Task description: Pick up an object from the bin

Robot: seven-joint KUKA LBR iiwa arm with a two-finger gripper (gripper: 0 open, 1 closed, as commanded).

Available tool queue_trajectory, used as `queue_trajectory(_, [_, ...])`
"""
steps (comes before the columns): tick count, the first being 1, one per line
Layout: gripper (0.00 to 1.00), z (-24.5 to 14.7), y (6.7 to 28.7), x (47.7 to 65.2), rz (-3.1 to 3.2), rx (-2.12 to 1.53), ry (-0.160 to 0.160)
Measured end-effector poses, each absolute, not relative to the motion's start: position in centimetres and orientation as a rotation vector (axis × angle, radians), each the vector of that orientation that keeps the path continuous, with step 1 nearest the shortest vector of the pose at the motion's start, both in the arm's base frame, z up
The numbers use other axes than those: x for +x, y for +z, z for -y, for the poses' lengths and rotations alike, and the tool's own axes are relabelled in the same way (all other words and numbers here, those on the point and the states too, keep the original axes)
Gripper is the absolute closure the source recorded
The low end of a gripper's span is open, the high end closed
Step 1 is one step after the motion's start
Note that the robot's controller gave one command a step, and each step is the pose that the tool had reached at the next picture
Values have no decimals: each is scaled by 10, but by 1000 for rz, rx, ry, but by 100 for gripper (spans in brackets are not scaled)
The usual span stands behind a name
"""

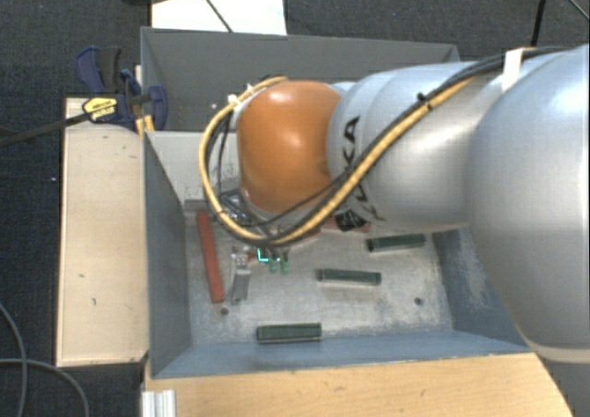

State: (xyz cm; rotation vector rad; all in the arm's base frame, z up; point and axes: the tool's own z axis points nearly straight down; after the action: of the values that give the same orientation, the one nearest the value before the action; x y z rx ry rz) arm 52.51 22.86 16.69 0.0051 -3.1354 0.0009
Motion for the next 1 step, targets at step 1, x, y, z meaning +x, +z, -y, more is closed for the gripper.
queue_trajectory(1, [0,-228,171,527,3143,-3,-2])
